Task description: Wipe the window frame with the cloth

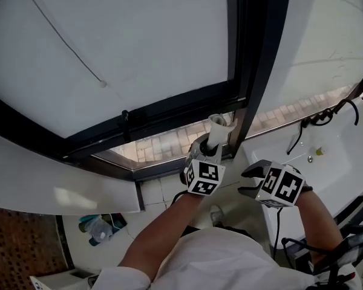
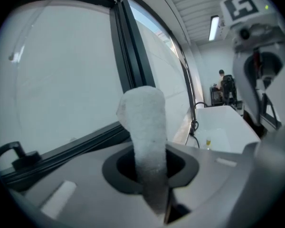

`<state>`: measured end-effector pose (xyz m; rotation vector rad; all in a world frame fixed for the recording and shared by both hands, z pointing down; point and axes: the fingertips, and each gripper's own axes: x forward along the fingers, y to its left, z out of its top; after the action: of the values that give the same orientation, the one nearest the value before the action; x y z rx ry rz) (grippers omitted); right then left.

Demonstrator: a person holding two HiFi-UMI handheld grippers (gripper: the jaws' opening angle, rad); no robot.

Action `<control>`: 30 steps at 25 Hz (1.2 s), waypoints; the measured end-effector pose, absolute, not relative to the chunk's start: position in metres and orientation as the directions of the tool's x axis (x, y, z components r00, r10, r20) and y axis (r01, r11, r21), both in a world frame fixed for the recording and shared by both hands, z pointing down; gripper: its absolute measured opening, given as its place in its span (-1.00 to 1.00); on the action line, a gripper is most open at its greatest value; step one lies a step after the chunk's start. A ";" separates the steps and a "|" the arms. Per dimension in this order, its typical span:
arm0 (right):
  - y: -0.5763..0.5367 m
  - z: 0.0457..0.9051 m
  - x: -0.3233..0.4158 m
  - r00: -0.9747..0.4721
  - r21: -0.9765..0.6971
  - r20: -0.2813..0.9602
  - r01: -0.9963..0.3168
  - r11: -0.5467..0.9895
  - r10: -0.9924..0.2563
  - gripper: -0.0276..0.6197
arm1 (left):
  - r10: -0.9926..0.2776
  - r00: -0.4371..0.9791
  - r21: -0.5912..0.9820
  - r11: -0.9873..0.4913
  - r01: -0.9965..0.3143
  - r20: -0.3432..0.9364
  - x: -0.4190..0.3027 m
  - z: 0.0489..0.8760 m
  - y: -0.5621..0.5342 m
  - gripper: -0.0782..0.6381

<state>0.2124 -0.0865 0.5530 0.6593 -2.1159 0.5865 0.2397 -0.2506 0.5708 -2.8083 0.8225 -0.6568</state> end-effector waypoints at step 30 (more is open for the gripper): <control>-0.019 0.459 -0.019 -0.530 -0.281 0.618 -0.839 0.466 -0.581 -0.37 | -0.426 0.734 -0.176 -0.901 -0.396 0.528 -0.201 0.454 -0.091 -0.52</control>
<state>-0.0192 -0.0187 0.4589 1.1851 -2.2794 0.7910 -0.2009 -0.0910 0.4541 -2.8772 0.6829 -0.8956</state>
